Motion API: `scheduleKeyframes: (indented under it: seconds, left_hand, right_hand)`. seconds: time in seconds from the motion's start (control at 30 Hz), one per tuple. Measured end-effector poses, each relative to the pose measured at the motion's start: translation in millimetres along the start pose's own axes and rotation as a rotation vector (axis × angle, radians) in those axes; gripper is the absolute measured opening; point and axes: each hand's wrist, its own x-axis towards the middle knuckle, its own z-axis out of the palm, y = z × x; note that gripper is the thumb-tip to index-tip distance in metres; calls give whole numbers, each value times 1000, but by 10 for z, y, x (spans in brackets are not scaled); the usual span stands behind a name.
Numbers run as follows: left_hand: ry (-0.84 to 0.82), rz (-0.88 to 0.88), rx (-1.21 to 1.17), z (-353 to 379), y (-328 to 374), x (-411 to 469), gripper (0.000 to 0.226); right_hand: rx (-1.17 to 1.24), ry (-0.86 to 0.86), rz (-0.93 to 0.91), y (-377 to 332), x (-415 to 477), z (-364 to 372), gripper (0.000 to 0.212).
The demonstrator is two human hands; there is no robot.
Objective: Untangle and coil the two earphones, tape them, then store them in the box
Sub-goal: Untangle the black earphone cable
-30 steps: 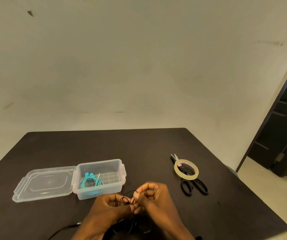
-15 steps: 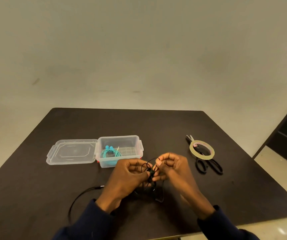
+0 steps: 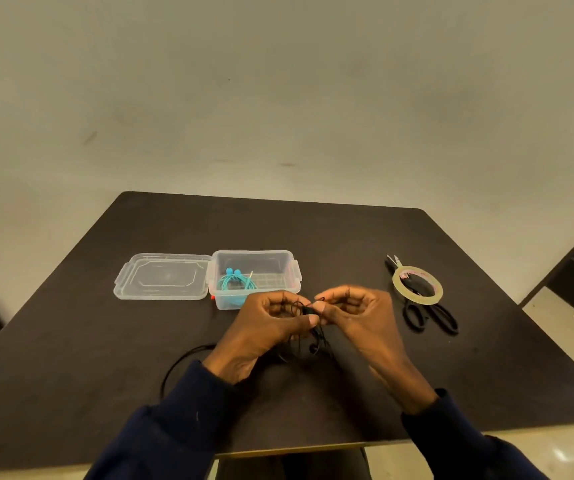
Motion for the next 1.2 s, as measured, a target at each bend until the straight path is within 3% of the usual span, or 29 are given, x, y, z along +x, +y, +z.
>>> scheduleKeyframes:
  seconds: [0.17,0.53,0.7,0.87,1.0,1.13,1.2]
  left_hand:
    - [38,60,141,8,-41,32,24]
    - [23,68,87,-83,-15,-4,21]
    - [-74,1,159,-118,18,-14,22]
    - [-90,63,185,-131,13,18,21]
    - [-32,114,113,-96,-4,5,17]
    - [12,105,-47,-63,-30,14,19]
    - [34,97,-124,-40,-37,12,21]
  right_hand:
    - [-3,36,-39,2,-29,69,6]
    - [152,62,48,30,38,25,5]
    - [-44,60,-106,57,81,-64,6]
    - [-376,45,-269,78,105,-105,26]
    - [-345,-6,-233,108,43,-104,32]
    - [-259,26,-180,100,-26,-81,15]
    - [-251,-32,-137,115,-49,-56,25]
